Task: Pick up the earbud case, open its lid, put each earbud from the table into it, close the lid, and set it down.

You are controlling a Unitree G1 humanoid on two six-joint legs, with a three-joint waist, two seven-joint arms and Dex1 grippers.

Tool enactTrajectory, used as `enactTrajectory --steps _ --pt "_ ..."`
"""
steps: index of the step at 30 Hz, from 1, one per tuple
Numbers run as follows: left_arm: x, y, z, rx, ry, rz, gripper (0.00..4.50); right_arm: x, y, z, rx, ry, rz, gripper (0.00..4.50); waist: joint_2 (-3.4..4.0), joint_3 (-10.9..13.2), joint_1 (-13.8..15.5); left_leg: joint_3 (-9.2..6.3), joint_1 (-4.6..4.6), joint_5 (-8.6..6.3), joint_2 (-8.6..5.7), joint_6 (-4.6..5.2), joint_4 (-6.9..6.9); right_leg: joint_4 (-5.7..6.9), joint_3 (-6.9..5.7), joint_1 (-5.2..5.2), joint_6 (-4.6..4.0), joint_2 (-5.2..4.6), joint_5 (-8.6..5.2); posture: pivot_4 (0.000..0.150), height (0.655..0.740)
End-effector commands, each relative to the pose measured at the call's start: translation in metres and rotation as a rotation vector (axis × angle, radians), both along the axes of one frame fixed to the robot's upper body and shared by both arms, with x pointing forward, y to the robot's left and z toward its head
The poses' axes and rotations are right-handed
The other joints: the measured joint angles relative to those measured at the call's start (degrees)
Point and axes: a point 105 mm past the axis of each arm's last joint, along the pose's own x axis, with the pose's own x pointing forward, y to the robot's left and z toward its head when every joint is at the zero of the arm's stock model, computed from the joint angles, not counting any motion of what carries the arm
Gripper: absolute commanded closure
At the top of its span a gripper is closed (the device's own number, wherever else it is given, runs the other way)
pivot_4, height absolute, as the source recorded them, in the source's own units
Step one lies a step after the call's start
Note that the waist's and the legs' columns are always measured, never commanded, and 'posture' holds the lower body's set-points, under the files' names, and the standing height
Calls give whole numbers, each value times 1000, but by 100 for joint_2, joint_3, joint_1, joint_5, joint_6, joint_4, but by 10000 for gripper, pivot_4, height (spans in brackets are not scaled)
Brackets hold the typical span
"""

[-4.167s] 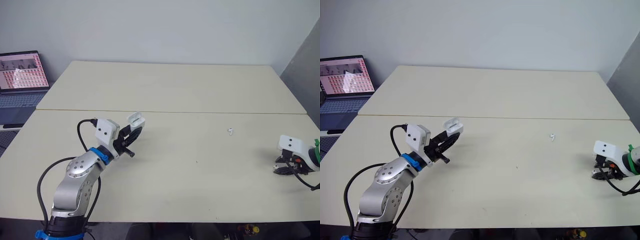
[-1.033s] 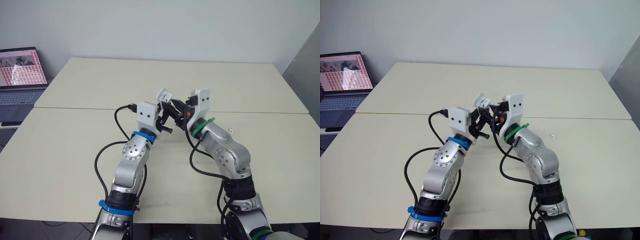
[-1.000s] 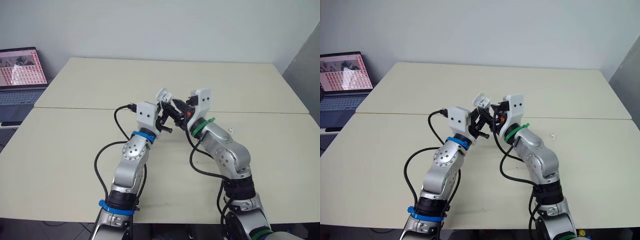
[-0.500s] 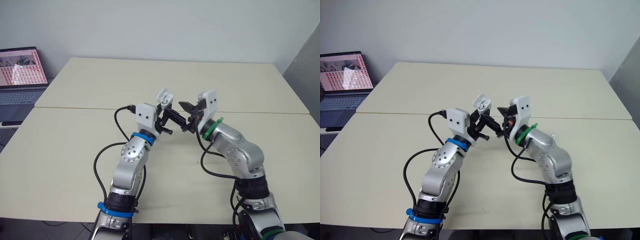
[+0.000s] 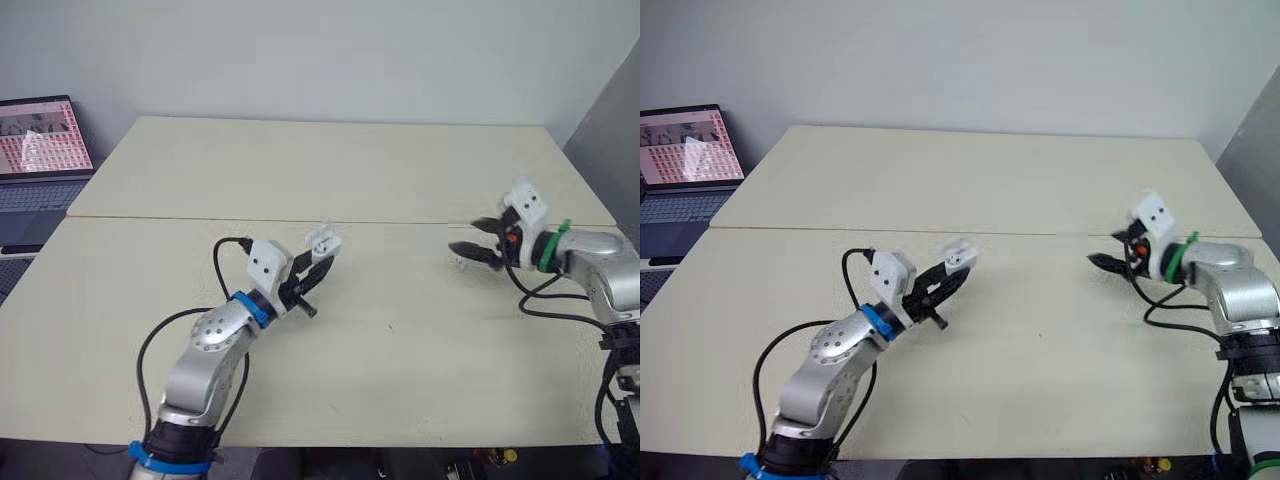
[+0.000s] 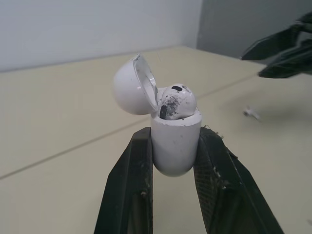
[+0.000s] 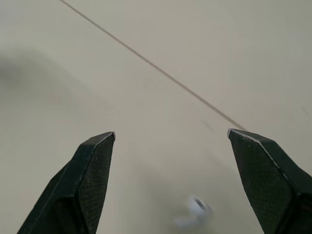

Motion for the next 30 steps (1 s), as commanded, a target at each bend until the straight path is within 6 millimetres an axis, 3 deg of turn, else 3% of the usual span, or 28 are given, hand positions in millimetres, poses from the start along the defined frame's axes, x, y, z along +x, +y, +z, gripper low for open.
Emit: enactTrajectory --steps 1,4,11,16,24,30 --pt "-1 5 21 -20 -73 -3 37481 10 -15 -4 -68 -37 -35 6469 1 0 -9 2 1 0 0 0 0 2 3 0 1 0 1 1500 7400" --pt "2 3 24 -39 -81 17 37481 18 -15 -13 -25 -44 -95 6469 1 0 -41 8 7 0 1 0 0 7 11 1 2 1 2 1500 7400" --pt "-4 2 23 -56 -76 38 37481 28 -12 -13 159 -50 -280 6469 1 0 -17 5 9 0 -1 0 -1 12 13 4 2 0 2 1500 7400" --pt "-4 13 23 -40 -76 70 37481 18 -14 -17 86 -51 -333 6469 1 0 0 3 7 0 -2 0 -1 11 11 4 2 -1 1 1500 7400" --pt "0 14 25 -32 -87 73 37481 20 5 -1 157 -84 -367 6469 1 0 -13 6 15 0 0 0 2 15 13 5 5 1 3 1500 7400" --pt "0 13 25 -33 -89 72 37481 14 20 -6 172 -60 -335 6469 2 0 -3 6 11 0 0 0 0 10 13 5 5 1 3 1500 7400"
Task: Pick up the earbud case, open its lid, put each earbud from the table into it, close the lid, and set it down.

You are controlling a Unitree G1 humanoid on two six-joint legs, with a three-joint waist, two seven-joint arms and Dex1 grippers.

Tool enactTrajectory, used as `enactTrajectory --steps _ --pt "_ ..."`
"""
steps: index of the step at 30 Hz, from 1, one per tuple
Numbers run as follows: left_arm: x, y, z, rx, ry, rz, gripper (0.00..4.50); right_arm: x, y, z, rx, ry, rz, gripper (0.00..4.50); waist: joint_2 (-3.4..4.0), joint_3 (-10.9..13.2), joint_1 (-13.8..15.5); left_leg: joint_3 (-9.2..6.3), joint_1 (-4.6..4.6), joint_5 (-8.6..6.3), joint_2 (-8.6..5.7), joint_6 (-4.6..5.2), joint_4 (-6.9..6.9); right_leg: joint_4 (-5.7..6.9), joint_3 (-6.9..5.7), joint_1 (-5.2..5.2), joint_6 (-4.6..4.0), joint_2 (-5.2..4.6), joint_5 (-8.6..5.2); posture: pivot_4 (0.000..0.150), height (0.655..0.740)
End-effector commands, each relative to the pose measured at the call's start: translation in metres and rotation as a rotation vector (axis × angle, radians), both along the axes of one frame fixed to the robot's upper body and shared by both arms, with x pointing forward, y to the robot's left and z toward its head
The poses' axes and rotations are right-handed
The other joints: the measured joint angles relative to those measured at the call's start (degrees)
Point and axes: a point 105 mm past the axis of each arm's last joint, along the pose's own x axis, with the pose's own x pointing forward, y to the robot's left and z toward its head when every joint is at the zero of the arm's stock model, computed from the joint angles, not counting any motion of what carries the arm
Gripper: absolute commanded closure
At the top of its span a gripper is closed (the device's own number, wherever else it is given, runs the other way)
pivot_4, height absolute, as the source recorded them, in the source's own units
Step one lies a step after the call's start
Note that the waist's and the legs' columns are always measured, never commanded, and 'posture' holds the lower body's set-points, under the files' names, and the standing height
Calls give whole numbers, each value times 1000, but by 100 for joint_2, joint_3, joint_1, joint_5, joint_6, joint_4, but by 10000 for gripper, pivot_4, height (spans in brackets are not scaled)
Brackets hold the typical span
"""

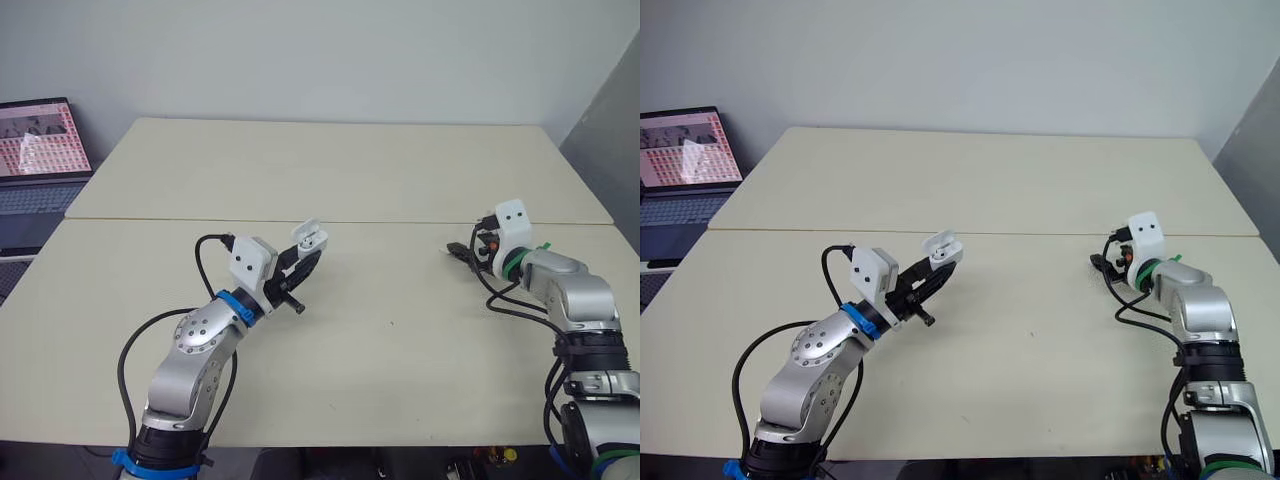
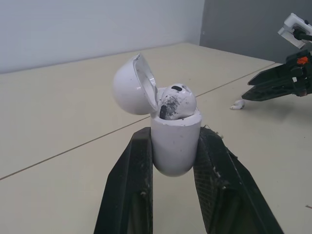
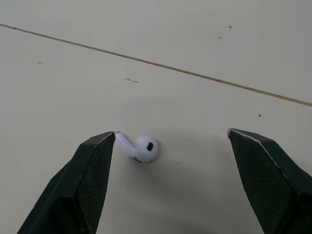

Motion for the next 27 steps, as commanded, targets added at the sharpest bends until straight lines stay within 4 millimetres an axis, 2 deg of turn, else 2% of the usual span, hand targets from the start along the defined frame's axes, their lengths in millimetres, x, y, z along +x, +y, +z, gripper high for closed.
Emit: enactTrajectory --steps 1,4,12,25,27 --pt "-2 -2 13 -7 -58 -7 37481 -2 2 11 15 -31 -2 6469 0 0 1 0 -1 0 0 0 0 0 0 0 0 0 0 1500 7400" --pt "-2 -2 13 -9 -59 -6 37481 -1 7 5 54 -15 -68 6469 0 0 -6 0 1 0 0 0 1 1 0 0 0 0 0 1500 7400" --pt "-4 -7 13 -17 -60 -10 37481 -2 35 -18 81 -29 -208 6469 1 -1 -8 2 2 0 2 0 1 7 4 -2 0 1 0 1500 7400" --pt "0 -9 15 -23 -70 -3 37481 -3 34 -43 91 -38 -387 6469 2 -2 -10 0 6 0 2 0 1 7 0 2 -1 1 0 1500 7400" --pt "0 -10 16 -25 -71 -6 37481 -1 35 -47 87 -36 -389 10151 0 -3 -11 0 8 0 2 0 2 6 1 4 0 1 0 1500 7400"
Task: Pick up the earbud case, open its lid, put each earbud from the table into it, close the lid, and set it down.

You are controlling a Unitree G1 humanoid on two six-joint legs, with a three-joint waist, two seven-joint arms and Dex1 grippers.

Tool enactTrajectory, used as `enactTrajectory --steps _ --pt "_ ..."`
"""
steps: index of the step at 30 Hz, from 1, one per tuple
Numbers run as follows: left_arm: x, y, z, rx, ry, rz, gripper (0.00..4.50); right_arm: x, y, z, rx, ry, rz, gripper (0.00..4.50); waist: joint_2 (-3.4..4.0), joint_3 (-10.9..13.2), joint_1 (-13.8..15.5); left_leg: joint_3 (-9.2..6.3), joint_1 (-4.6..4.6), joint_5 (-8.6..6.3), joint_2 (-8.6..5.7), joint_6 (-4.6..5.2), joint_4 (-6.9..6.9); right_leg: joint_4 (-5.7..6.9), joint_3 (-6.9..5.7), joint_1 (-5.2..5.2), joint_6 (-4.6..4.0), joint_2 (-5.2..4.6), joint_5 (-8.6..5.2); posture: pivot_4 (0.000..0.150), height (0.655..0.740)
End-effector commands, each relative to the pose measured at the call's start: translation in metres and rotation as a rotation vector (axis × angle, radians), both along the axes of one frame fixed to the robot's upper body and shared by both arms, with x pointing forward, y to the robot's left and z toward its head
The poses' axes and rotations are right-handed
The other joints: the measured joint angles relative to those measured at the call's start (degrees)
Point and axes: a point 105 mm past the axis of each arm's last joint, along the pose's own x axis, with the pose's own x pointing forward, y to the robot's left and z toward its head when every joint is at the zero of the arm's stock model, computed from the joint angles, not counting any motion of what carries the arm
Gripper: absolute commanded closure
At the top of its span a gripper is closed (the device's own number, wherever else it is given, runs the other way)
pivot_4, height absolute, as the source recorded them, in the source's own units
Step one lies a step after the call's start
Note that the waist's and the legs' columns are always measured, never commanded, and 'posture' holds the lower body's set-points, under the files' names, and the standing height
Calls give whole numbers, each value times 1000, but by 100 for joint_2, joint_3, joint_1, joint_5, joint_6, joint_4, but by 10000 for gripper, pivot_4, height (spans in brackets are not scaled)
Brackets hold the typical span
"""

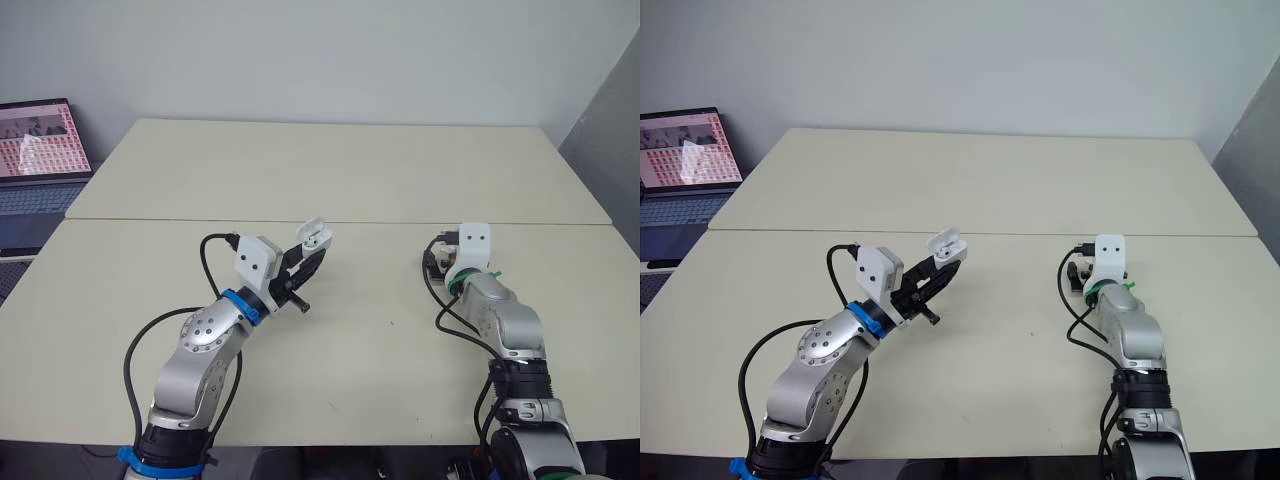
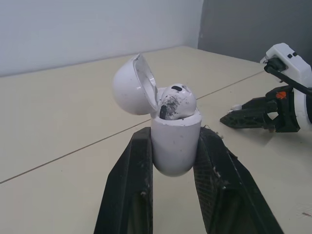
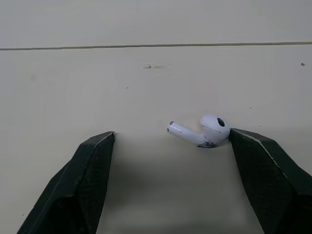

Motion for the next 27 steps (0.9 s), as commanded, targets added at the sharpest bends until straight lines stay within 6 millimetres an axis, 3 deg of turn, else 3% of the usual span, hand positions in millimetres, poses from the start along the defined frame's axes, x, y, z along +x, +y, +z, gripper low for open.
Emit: enactTrajectory --steps 1,4,21,25,27 --pt "-1 -4 14 -11 -63 -6 37481 1 -8 -12 -17 22 -43 12317 -2 -1 -3 1 4 0 0 0 0 -1 0 4 0 0 0 1500 7400" --pt "0 -4 14 -10 -64 -5 37481 2 -8 -15 -21 26 -40 22115 -1 -1 -8 -2 18 0 0 0 0 -3 -2 22 -1 0 -1 1500 7400" --pt "-2 -6 13 -13 -55 -11 37481 5 -17 -28 -42 47 -42 22115 -17 -16 -22 -4 40 0 -1 0 7 -16 0 54 -16 -2 -9 1500 7400" --pt "-2 -7 12 -15 -52 -13 37481 5 -18 -29 -37 48 -43 32665 -23 -21 -13 -6 40 0 -2 1 6 -19 -1 57 -20 -3 -11 1500 7400" --pt "-2 -7 12 -17 -52 -12 37481 4 -17 -30 -31 53 -37 32696 -25 -22 -12 -5 40 0 -2 1 6 -22 0 57 -20 -4 -11 1500 7400"
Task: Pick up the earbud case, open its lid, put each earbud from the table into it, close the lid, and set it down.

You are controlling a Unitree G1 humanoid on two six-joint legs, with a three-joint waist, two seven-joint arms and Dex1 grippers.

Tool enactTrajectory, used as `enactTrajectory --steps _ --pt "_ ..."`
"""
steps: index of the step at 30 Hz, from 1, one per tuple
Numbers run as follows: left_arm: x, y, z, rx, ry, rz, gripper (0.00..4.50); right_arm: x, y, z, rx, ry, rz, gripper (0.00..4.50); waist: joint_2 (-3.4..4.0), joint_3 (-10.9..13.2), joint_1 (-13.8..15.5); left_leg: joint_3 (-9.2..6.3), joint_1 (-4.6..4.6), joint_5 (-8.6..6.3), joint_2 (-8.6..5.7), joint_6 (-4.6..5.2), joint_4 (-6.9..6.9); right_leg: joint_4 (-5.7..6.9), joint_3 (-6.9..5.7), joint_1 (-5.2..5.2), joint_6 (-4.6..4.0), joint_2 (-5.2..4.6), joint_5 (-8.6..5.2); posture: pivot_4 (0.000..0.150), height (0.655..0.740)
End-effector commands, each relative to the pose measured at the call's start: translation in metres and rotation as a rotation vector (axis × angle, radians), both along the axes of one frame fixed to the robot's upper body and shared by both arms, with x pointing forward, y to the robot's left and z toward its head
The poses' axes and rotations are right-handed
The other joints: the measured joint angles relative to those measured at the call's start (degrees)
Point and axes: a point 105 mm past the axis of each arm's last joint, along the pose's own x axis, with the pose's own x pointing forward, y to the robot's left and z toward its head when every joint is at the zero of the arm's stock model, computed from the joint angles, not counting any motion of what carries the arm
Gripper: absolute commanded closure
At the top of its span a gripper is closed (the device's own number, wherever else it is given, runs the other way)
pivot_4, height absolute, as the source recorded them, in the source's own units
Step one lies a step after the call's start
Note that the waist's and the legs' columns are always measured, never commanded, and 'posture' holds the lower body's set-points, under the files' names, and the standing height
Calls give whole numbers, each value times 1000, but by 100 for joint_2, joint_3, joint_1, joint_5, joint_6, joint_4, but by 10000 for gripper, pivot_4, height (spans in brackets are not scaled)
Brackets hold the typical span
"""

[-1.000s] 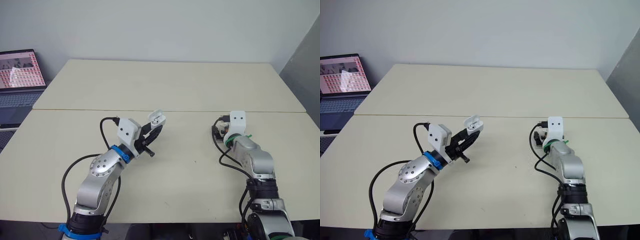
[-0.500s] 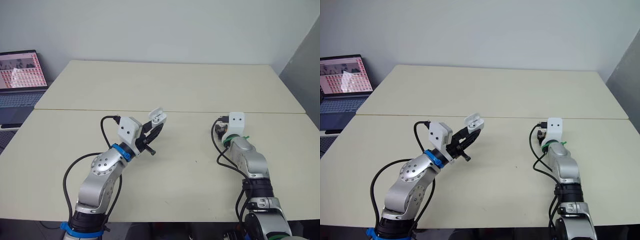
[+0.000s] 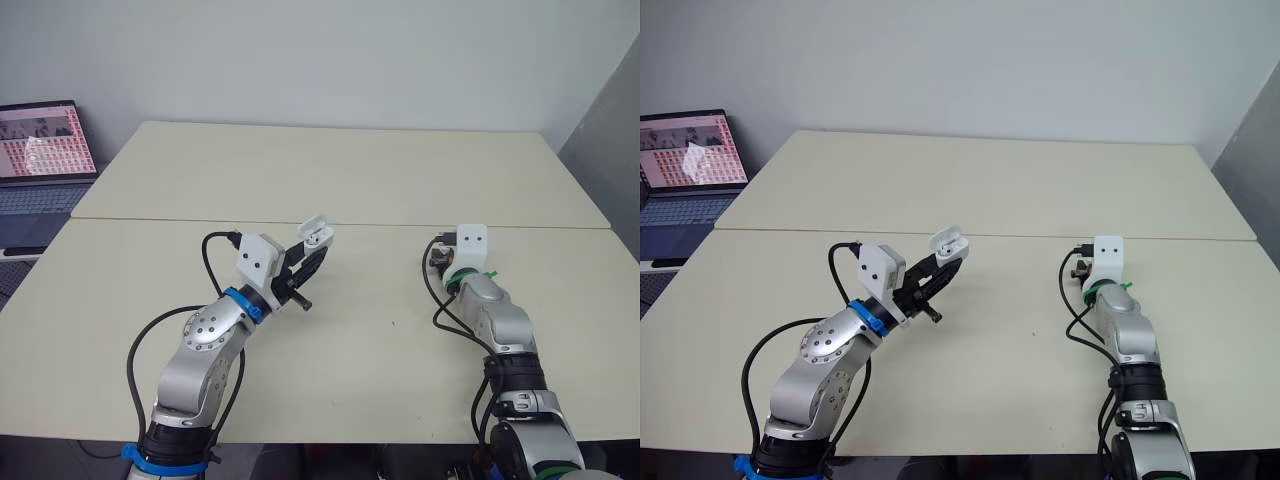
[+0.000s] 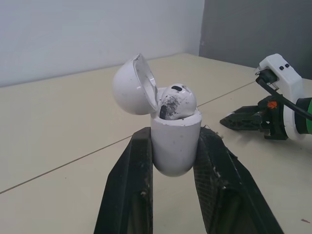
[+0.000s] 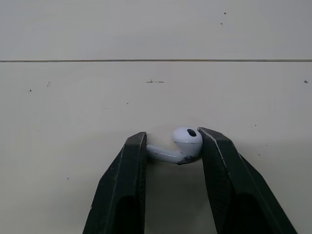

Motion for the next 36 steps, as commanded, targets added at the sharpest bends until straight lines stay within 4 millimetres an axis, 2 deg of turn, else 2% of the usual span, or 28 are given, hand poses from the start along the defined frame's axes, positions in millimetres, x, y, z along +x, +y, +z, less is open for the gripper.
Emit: enactTrajectory --steps 1,7,11,14,17,18,20,21,23,28,32,35,36 --pt "-3 -5 11 -18 -45 -13 37481 -6 -14 -21 -11 86 -36 32696 -1 -1 0 1 0 0 0 0 0 -1 0 0 0 -1 0 1500 7400" --pt "-2 -5 11 -20 -45 -9 37481 -7 -18 -17 -23 81 -18 32696 -1 -1 3 -1 -1 0 0 0 -2 -3 -1 0 0 -1 0 1500 7400" --pt "-2 -5 10 -21 -43 -7 37481 -5 -13 3 -38 45 120 32696 0 0 29 -1 -6 0 -3 0 -3 -9 -1 0 0 -4 0 1500 7400" --pt "-3 -3 8 -19 -39 -4 37481 -12 -6 27 -80 28 380 32696 9 6 30 -1 -16 0 -3 0 -11 -26 -4 -5 4 -4 2 1500 7400" --pt "-2 -1 7 -18 -43 3 37481 -35 4 44 -123 56 727 32696 28 18 27 -1 -28 -2 -2 2 -25 -58 -8 -7 31 -5 17 1500 7400" --pt "-2 -2 7 -18 -43 1 37481 -48 4 50 -149 78 880 32696 28 18 29 0 -28 -7 -1 11 -30 -66 -8 -8 33 -5 18 1500 7400" --pt "-2 -3 6 -18 -43 -8 37481 -69 -2 60 -211 125 1122 32696 34 22 29 -1 -29 -14 -1 21 -34 -73 -12 -8 33 -4 17 1500 7400" --pt "-2 -3 6 -18 -43 -13 37481 -73 -7 62 -230 153 1184 32696 35 23 27 -1 -28 -16 0 25 -37 -75 -13 -8 33 -4 15 1500 7400" --pt "-1 -4 6 -17 -47 -17 37481 -76 -16 62 -274 191 1269 32696 36 24 8 2 -25 -18 1 27 -38 -76 -13 -8 33 -3 14 1500 7400" --pt "0 -4 7 -20 -54 -12 37481 -80 -32 47 -373 255 1397 32696 33 25 17 1 -22 -17 2 27 -32 -68 -13 -6 33 -2 15 1500 7400" --pt "-2 -4 6 -23 -53 -9 37481 -82 -45 30 -414 304 1430 32696 35 28 28 5 -25 -17 -5 26 -28 -70 -9 -5 35 -11 16 1500 7400" --pt "-2 -5 6 -25 -52 -10 37481 -75 -45 23 -401 286 1398 32696 35 28 20 7 -24 -17 -5 26 -27 -68 -7 -5 34 -12 17 1500 7400" --pt "-2 -6 6 -26 -52 -11 37481 -72 -43 22 -386 276 1381 25422 35 28 18 7 -23 -17 -4 26 -28 -67 -7 -5 34 -12 17 1500 7400"
